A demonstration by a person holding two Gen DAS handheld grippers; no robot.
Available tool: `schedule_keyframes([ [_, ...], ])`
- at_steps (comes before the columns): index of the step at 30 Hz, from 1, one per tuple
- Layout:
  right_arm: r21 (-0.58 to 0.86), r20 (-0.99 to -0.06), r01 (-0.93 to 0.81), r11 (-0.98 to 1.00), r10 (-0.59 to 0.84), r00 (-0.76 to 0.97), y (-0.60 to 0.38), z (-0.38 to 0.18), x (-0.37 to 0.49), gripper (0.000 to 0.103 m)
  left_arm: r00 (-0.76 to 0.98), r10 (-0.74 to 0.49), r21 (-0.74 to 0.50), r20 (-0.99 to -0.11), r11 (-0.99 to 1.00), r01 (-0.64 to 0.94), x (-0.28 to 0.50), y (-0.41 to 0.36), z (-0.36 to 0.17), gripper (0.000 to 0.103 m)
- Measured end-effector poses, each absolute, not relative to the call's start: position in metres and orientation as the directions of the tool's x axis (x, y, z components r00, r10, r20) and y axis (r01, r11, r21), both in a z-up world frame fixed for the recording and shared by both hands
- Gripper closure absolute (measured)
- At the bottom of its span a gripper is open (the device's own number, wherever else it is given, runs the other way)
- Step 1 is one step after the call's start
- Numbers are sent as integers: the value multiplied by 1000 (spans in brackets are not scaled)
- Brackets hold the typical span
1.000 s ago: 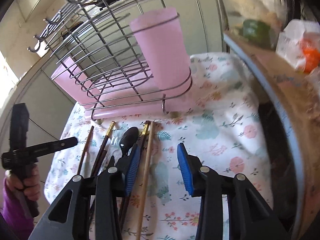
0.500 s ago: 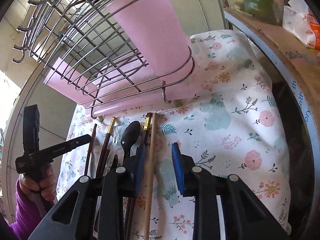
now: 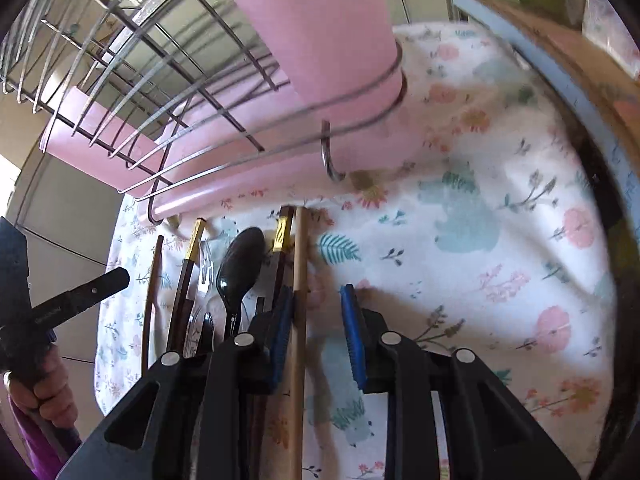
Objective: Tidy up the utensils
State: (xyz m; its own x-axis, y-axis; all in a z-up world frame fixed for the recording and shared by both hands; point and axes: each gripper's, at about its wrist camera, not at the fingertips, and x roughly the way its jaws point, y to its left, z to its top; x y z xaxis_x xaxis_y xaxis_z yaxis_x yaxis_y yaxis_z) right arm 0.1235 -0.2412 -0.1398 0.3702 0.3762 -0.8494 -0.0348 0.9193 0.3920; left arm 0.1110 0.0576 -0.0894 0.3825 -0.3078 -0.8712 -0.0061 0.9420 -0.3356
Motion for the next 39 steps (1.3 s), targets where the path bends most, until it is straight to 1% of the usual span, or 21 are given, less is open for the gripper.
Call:
schedule_keyframes([
  [1, 405, -842, -42, 913, 391, 372, -241, -140, 123, 96, 375, -309, -337, -874, 941, -10, 112, 59, -89, 99],
  [3, 424, -836, -28, 905, 403, 372, -243, -139, 123, 97, 361, -314, -341, -878, 940, -10, 114, 58, -89, 93],
  [4, 419, -836, -16, 908, 393, 383, -246, -138, 122, 97, 354, -315, -339, -880, 941, -7, 116, 56, -90, 92],
  [8, 442, -828, 26, 897, 397, 395, -265, -134, 113, 97, 333, -286, -302, -899, 953, 1, 125, 38, -100, 92],
  [13, 435, -832, 74, 897, 369, 414, -290, -129, 100, 97, 323, -186, -200, -928, 980, -11, 132, 28, -112, 92],
  [18, 448, -832, 94, 889, 377, 406, -300, -133, 99, 97, 352, -157, -166, -923, 986, 4, 134, 22, -116, 92],
  [19, 451, -834, 95, 887, 381, 399, -301, -136, 99, 95, 358, -158, -167, -920, 986, 6, 133, 22, -115, 96],
  [22, 445, -835, 75, 892, 384, 394, -297, -136, 97, 94, 369, -181, -194, -911, 981, 3, 129, 29, -109, 97],
  [25, 456, -831, 67, 887, 397, 390, -299, -133, 95, 85, 391, -180, -195, -902, 981, 3, 123, 37, -99, 97],
  [27, 446, -832, 60, 893, 389, 395, -302, -127, 94, 81, 396, -184, -199, -900, 980, 2, 118, 43, -94, 97],
  [33, 464, -829, 54, 884, 412, 377, -309, -117, 102, 81, 336, -197, -218, -921, 976, -26, 114, 59, -104, 97],
  [39, 426, -863, 50, 904, 388, 324, -298, -122, 117, 81, 252, -240, -256, -938, 966, -33, 123, 63, -116, 97],
])
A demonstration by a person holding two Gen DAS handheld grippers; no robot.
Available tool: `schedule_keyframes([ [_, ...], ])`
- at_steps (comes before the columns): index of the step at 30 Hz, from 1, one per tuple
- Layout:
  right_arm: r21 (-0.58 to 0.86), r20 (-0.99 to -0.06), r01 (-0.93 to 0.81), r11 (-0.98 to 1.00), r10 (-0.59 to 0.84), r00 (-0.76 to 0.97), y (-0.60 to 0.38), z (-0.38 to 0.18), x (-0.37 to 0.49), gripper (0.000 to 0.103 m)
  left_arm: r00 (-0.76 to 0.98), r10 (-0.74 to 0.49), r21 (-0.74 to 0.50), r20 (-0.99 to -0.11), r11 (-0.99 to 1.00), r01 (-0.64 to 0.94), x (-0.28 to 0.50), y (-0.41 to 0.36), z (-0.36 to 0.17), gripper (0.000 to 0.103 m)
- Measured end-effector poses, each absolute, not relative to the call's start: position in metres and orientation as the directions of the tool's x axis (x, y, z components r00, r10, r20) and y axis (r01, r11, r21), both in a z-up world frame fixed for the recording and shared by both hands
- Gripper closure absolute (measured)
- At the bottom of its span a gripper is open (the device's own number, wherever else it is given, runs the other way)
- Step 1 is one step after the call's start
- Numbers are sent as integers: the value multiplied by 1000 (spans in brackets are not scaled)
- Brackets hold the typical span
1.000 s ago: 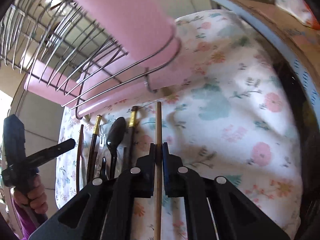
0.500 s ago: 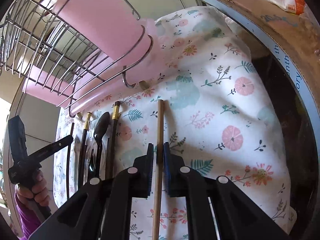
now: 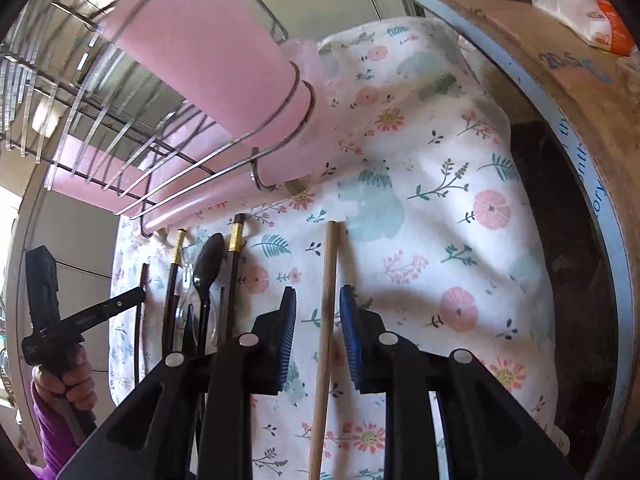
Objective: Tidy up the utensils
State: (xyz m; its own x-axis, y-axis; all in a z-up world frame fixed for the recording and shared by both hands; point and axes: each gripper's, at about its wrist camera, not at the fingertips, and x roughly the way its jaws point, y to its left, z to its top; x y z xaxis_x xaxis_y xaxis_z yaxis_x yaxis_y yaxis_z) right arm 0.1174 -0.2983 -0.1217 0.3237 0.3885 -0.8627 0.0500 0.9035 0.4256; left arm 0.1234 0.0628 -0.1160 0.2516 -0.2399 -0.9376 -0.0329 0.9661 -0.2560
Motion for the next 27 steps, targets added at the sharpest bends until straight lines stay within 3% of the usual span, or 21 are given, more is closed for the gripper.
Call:
schedule_keyframes([
  [9, 421, -880, 36, 906, 398, 260, -289, -137, 136, 83, 153, -212, -212, -965, 977, 14, 141, 55, -120, 96],
  [13, 411, -885, 29, 911, 391, 254, -289, -142, 140, 95, 123, -182, -179, -976, 983, 36, 150, 48, -121, 96],
  [16, 405, -884, 6, 915, 389, 259, -290, -143, 140, 96, 114, -160, -155, -980, 987, 48, 156, 43, -122, 96],
  [21, 435, -862, 14, 900, 412, 294, -294, -142, 132, 97, 164, -170, -161, -972, 985, 68, 152, 37, -118, 97],
  [27, 447, -807, -32, 894, 418, 416, -304, -104, 109, 97, 305, -267, -263, -914, 963, 54, 116, 59, -83, 97],
])
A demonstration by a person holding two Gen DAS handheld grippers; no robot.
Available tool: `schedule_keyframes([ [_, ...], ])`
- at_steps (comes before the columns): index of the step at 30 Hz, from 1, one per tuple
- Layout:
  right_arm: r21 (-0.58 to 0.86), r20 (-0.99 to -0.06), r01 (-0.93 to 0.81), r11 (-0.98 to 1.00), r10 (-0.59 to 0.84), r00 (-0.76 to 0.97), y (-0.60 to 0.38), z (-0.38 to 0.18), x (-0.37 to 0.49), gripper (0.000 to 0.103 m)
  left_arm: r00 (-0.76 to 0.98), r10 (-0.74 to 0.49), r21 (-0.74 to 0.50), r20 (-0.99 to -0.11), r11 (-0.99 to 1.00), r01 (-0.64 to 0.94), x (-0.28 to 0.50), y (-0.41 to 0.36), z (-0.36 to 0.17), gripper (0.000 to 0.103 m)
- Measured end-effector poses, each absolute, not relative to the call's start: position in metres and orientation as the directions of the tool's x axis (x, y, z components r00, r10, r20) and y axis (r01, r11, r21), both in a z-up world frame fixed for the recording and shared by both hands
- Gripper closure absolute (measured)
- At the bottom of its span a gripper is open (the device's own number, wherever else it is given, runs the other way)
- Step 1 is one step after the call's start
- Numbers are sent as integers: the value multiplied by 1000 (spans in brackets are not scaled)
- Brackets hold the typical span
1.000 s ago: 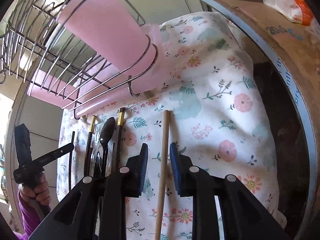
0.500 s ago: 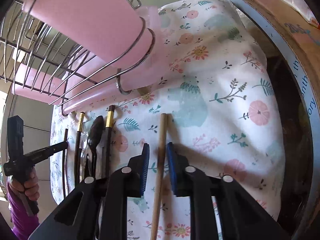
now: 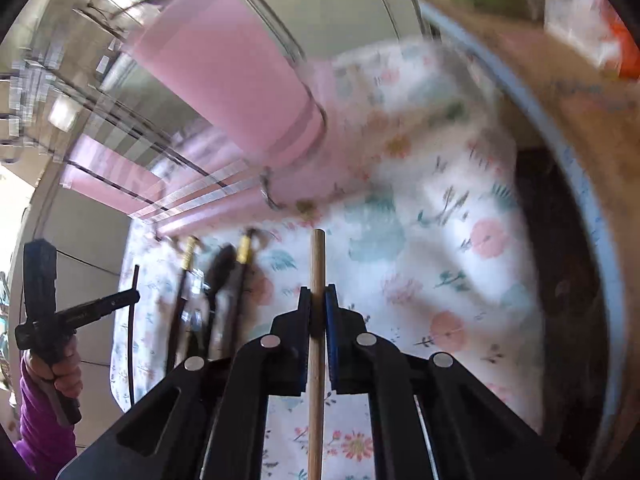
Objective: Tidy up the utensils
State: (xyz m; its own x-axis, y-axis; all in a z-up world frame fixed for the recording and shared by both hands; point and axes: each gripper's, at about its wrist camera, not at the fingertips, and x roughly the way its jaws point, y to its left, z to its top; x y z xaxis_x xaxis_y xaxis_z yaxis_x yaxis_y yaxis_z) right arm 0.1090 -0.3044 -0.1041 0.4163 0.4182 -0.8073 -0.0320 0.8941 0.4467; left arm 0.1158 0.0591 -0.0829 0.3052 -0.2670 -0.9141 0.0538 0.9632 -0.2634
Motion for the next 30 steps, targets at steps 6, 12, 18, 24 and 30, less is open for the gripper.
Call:
schedule_keyframes([
  [6, 454, -703, -69, 888, 405, 585, -316, -43, 86, 97, 571, -286, -287, -769, 954, 91, 72, 75, -12, 97],
  [12, 375, -549, -128, 918, 331, 767, -308, 21, 59, 97, 769, -297, -331, -567, 936, 117, 42, 94, 58, 97],
  [18, 322, -318, -160, 933, 266, 910, -308, 91, 58, 97, 879, -285, -350, -382, 925, 148, 36, 98, 127, 97],
  [24, 272, -61, -160, 949, 183, 981, -305, 150, 75, 97, 939, -248, -348, -240, 925, 156, 52, 94, 179, 97],
  [30, 242, 88, -145, 959, 127, 988, -298, 166, 106, 97, 961, -204, -333, -187, 933, 133, 85, 88, 200, 97],
])
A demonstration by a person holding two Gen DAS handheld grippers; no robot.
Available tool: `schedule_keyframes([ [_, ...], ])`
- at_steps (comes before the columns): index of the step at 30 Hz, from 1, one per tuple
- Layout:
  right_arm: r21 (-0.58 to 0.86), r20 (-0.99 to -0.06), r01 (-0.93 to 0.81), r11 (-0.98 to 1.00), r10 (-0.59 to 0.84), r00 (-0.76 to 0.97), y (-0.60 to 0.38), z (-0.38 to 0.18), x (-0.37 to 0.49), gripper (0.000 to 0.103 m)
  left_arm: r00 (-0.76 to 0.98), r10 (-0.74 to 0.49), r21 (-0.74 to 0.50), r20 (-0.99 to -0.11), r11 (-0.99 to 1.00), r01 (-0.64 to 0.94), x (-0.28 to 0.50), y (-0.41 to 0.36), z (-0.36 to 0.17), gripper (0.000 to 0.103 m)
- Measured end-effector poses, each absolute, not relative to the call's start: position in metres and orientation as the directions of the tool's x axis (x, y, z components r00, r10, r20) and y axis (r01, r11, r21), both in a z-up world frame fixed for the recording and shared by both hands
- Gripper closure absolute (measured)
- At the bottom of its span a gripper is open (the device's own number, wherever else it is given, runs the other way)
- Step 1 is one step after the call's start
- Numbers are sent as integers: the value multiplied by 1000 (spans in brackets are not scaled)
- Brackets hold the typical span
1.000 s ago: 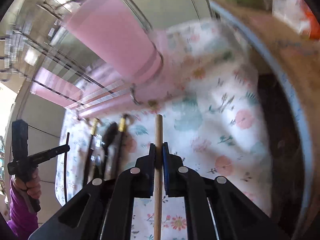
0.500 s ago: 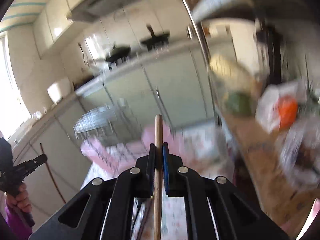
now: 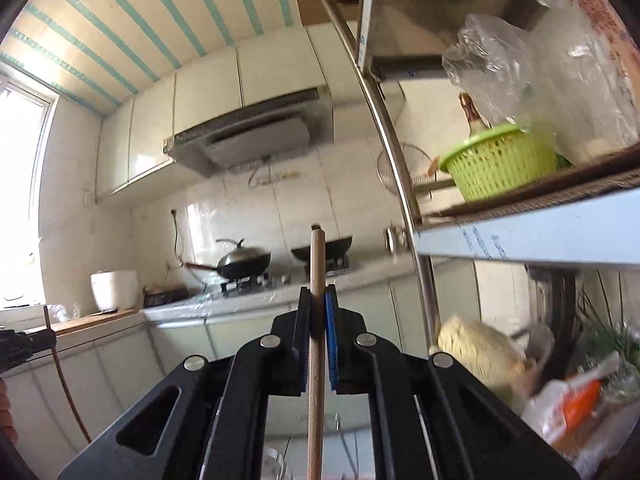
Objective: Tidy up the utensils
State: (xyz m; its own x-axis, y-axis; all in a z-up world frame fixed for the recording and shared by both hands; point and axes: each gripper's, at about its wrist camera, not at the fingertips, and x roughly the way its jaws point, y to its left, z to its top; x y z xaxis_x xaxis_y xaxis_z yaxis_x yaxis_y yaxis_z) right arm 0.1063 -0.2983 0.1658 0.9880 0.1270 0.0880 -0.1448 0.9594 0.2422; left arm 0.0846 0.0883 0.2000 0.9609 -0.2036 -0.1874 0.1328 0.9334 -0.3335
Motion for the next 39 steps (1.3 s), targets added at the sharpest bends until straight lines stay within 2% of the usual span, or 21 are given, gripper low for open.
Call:
schedule_keyframes([
  [4, 207, 116, -115, 972, 92, 989, -291, 161, 135, 97, 970, -165, -316, -180, 943, 102, 111, 86, 198, 97],
  [8, 193, 97, -98, 976, 80, 992, -287, 141, 156, 97, 969, -150, -277, -195, 957, 92, 133, 78, 183, 97],
  [11, 207, 44, -87, 974, 79, 996, -286, 124, 168, 96, 957, -156, -259, -245, 962, 90, 149, 72, 164, 97],
  [19, 246, -207, -67, 967, 119, 971, -288, 72, 195, 96, 883, -205, -276, -422, 957, 90, 178, 68, 109, 97],
  [24, 253, -256, -67, 965, 133, 958, -289, 59, 193, 96, 839, -229, -294, -494, 952, 86, 185, 69, 83, 97],
  [30, 232, -330, -80, 969, 156, 931, -284, 58, 195, 95, 825, -233, -275, -514, 956, 98, 184, 61, 71, 97],
  [32, 240, -381, -89, 967, 178, 907, -284, 55, 200, 87, 815, -236, -282, -530, 955, 94, 185, 61, 69, 96],
  [35, 250, -410, -95, 964, 195, 891, -288, 53, 201, 73, 803, -248, -313, -543, 946, 81, 186, 65, 70, 91],
  [37, 254, -404, -96, 962, 195, 894, -292, 55, 195, 69, 811, -248, -336, -530, 940, 68, 183, 72, 75, 85],
  [39, 256, -398, -92, 962, 192, 897, -297, 59, 190, 69, 821, -242, -349, -518, 936, 56, 179, 77, 80, 82],
])
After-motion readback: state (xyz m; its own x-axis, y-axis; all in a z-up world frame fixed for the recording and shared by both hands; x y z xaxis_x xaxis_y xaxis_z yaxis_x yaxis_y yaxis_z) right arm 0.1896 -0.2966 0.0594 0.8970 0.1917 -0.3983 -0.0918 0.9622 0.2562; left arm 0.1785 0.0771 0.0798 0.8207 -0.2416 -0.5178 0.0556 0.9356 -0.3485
